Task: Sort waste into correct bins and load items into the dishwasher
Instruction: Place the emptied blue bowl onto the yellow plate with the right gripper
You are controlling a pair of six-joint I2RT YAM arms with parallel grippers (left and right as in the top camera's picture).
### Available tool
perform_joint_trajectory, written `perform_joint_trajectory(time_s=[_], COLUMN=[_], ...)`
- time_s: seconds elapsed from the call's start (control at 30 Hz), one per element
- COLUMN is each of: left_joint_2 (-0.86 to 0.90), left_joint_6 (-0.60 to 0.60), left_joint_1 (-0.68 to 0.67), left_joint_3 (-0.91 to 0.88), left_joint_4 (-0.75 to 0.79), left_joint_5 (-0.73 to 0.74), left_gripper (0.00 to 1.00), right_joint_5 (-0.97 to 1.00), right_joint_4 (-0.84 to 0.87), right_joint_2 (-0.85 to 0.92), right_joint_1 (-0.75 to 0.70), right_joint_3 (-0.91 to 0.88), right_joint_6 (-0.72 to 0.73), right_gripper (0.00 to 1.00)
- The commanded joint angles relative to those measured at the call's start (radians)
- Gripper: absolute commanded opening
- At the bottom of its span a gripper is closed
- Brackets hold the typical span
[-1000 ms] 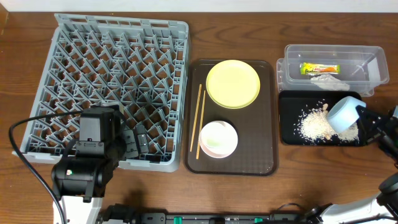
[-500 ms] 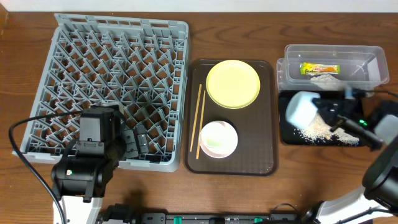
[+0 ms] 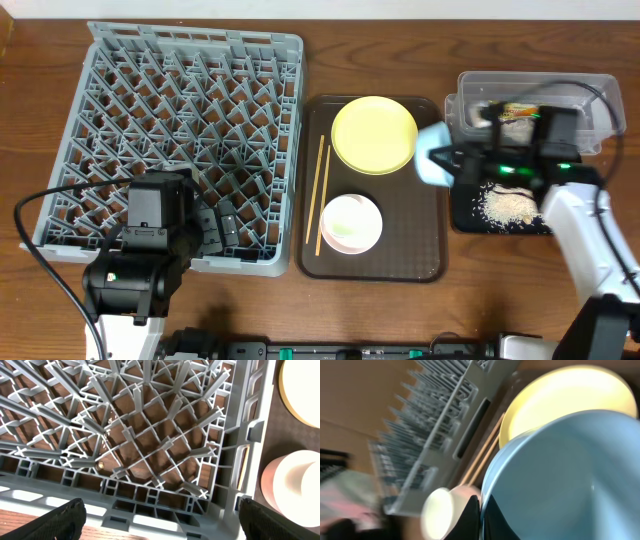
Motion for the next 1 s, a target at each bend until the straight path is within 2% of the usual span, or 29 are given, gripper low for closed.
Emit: perform_joint_trajectory(time_s=[0.0,0.27,0.7,0.77,0.8,0.93,0.97], left_joint_2=[0.0,0.0,0.0,0.0,0.0,0.0,0.0], left_joint_6=[0.013,0.013,0.013,0.013,0.013,0.013,0.013], left_joint_1=[0.004,0.004,0.004,0.004,0.004,0.004,0.004], left_joint_3=[0.02,0.02,0.02,0.02,0.02,0.02,0.02], left_joint_4=[-0.003,-0.003,-0.006,-0.007,-0.006,-0.006,-0.006], left_joint_5=[-0.005,-0.005,-0.005,-0.005,-0.005,-0.005,-0.005], left_gripper=[0.98,0.98,0.98,0.98,0.98,0.98,0.98], right_joint_5=[0.348,0.865,0.847,0.843,0.829,0.79,0.775], right_joint_4=[0.112,0.346,0.444,0.443,0.443,0.422,0.403], right_joint_2=[-0.005,0.065,0.281,0.282,0.278,0.253,0.235], right_joint_1=[0.177,0.47,0.51,0.51,0.51,0.51,0.51], right_joint_3=[0.004,0.004,0.004,0.004,0.004,0.004,0.004], right_joint_6=[-0.02,-0.151,-0.124,-0.105,-0.105,-0.104,-0.104], right_gripper=[0.01,0.01,0.01,0.11,0.24,0.4,0.4])
